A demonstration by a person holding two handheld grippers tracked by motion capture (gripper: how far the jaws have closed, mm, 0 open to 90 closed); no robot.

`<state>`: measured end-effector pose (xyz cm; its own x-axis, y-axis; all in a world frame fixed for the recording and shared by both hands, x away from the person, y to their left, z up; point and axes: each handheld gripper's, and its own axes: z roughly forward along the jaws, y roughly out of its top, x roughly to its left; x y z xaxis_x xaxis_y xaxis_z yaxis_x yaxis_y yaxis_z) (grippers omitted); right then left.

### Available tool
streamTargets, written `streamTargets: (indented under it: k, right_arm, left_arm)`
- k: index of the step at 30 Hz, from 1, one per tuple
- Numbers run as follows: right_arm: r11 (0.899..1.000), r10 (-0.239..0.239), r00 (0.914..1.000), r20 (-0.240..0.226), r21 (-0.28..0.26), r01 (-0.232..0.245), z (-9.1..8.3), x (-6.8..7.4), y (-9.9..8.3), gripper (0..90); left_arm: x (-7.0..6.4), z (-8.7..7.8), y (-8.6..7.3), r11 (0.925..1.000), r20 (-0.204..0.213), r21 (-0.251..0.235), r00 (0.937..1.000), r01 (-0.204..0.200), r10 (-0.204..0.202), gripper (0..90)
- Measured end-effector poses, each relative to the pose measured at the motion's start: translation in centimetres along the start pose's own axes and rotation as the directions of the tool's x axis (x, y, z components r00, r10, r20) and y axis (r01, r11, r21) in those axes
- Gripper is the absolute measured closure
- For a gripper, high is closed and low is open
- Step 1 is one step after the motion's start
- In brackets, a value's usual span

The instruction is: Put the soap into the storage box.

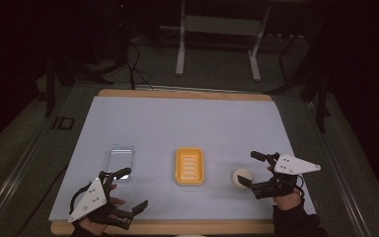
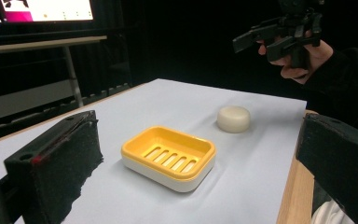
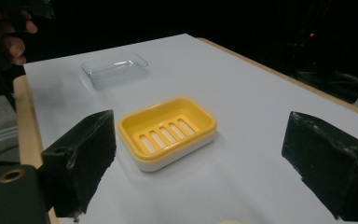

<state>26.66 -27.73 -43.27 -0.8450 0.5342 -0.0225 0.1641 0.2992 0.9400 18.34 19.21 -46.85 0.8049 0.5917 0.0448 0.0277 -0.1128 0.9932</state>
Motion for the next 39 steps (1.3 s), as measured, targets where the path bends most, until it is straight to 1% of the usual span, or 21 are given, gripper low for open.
streamTargets:
  k: [3, 6, 7, 9, 10, 11, 12, 13, 15, 16, 18, 20, 22, 24, 26, 27, 29, 31, 34, 35, 39]
  right_arm:
    - [1.000, 0.017, 0.9998, -0.012, 0.003, -0.017, 0.0, -0.3, 0.0, 9.7]
    - [1.000, 0.016, 0.9998, -0.013, 0.005, -0.016, 0.1, -0.5, 0.2, 9.6]
    - [1.000, 0.025, 0.9988, -0.042, 0.000, -0.025, 0.2, -0.7, 0.3, 9.0]
    - [1.000, 0.029, 0.9984, -0.047, 0.010, -0.029, 0.3, -0.9, 0.5, 8.8]
    - [1.000, 0.024, 0.9980, -0.058, 0.016, -0.023, 0.4, -1.0, 0.5, 8.8]
    - [1.000, 0.014, 0.9986, -0.050, 0.016, -0.013, 0.5, -1.0, 0.5, 8.8]
    - [1.000, 0.013, 0.9975, -0.070, 0.021, -0.011, 0.5, -1.1, 0.5, 8.8]
    - [0.999, 0.010, 0.9944, -0.105, 0.039, -0.006, 0.7, -1.3, 0.5, 8.9]
    - [0.998, -0.019, 0.9954, -0.094, 0.064, 0.025, 0.9, -1.2, 0.5, 8.9]
    - [0.997, -0.030, 0.9919, -0.124, 0.067, 0.038, 1.0, -1.1, 0.5, 8.9]
    - [0.995, -0.054, 0.9894, -0.135, 0.077, 0.065, 1.1, -1.0, 0.6, 8.9]
    - [0.991, -0.074, 0.9842, -0.161, 0.095, 0.090, 1.2, -1.1, 0.7, 8.9]
    - [0.987, -0.077, 0.9776, -0.196, 0.127, 0.103, 1.3, -1.2, 0.9, 8.9]
    - [0.983, -0.105, 0.9764, -0.189, 0.129, 0.131, 1.2, -1.2, 1.0, 8.9]
    - [0.980, -0.103, 0.9718, -0.212, 0.144, 0.135, 1.2, -1.4, 1.0, 9.0]
    - [0.979, -0.113, 0.9712, -0.210, 0.143, 0.144, 1.2, -1.5, 1.0, 9.0]
    - [0.973, -0.128, 0.9685, -0.213, 0.164, 0.165, 1.2, -1.5, 0.9, 9.2]
    - [0.964, -0.130, 0.9603, -0.247, 0.194, 0.180, 1.3, -1.5, 0.9, 12.2]
    - [0.941, -0.152, 0.9474, -0.282, 0.251, 0.225, 1.6, -1.4, 0.8, 13.7]
    - [0.930, -0.153, 0.9437, -0.293, 0.279, 0.238, 1.7, -1.3, 0.9, 13.5]
    - [0.913, -0.131, 0.9357, -0.328, 0.328, 0.243, 2.0, -1.5, 1.0, 13.0]
  left_arm:
    - [0.0, 0.0, 0.0, 1.0000, -0.002, 0.000, 1.0000, 0.000, 0.000, 0.1]
    - [-0.1, -0.1, 0.0, 1.0000, -0.002, 0.000, 1.0000, -0.003, 0.003, 0.1]
    - [-0.2, -0.1, 0.0, 1.0000, -0.003, 0.000, 1.0000, -0.005, 0.005, 0.1]
    - [-0.2, -0.1, 0.0, 1.0000, -0.002, 0.002, 1.0000, -0.006, 0.006, 0.1]
    - [-0.3, -0.2, 0.0, 1.0000, -0.002, 0.001, 1.0000, -0.007, 0.007, 0.1]
    - [-0.3, -0.1, 0.0, 1.0000, -0.002, 0.001, 1.0000, -0.007, 0.007, 0.1]
    - [-0.3, -0.1, 0.0, 1.0000, -0.001, 0.001, 1.0000, -0.007, 0.007, 0.1]
    - [-0.3, -0.1, 0.0, 1.0000, -0.001, 0.003, 1.0000, -0.007, 0.007, 0.1]
    - [-0.3, -0.2, 0.0, 1.0000, -0.001, 0.002, 1.0000, -0.009, 0.009, 0.1]
    - [-0.3, -0.2, 0.0, 0.9999, -0.001, 0.002, 0.9999, -0.011, 0.011, 0.1]
    - [-0.3, -0.3, 0.1, 0.9999, -0.001, 0.000, 0.9999, -0.011, 0.011, 0.1]
    - [-0.3, -0.3, 0.1, 0.9999, -0.001, 0.000, 0.9999, -0.011, 0.011, 0.1]
    - [-0.3, -0.3, 0.0, 0.9999, -0.003, 0.001, 0.9999, -0.011, 0.011, 0.1]
    - [-0.3, -0.2, 0.0, 0.9999, -0.004, 0.002, 0.9999, -0.010, 0.010, 0.1]
    - [-0.3, -0.2, 0.0, 0.9999, -0.003, 0.006, 0.9999, -0.013, 0.013, 0.1]
    - [-0.3, -0.2, 0.0, 0.9999, -0.002, 0.006, 0.9999, -0.012, 0.012, 0.1]
    - [-0.3, -0.2, 0.0, 0.9999, -0.002, 0.006, 0.9999, -0.013, 0.013, 0.1]
    - [-0.3, -0.2, 0.0, 0.9999, -0.001, 0.006, 0.9999, -0.013, 0.013, 0.1]
    - [-0.3, -0.2, 0.0, 0.9999, -0.001, 0.008, 0.9999, -0.013, 0.013, 0.1]
    - [-0.3, -0.2, 0.0, 0.9999, -0.001, 0.008, 0.9999, -0.013, 0.013, 0.1]
    - [-0.3, -0.2, 0.0, 0.9999, 0.000, 0.006, 0.9999, -0.011, 0.011, 0.1]
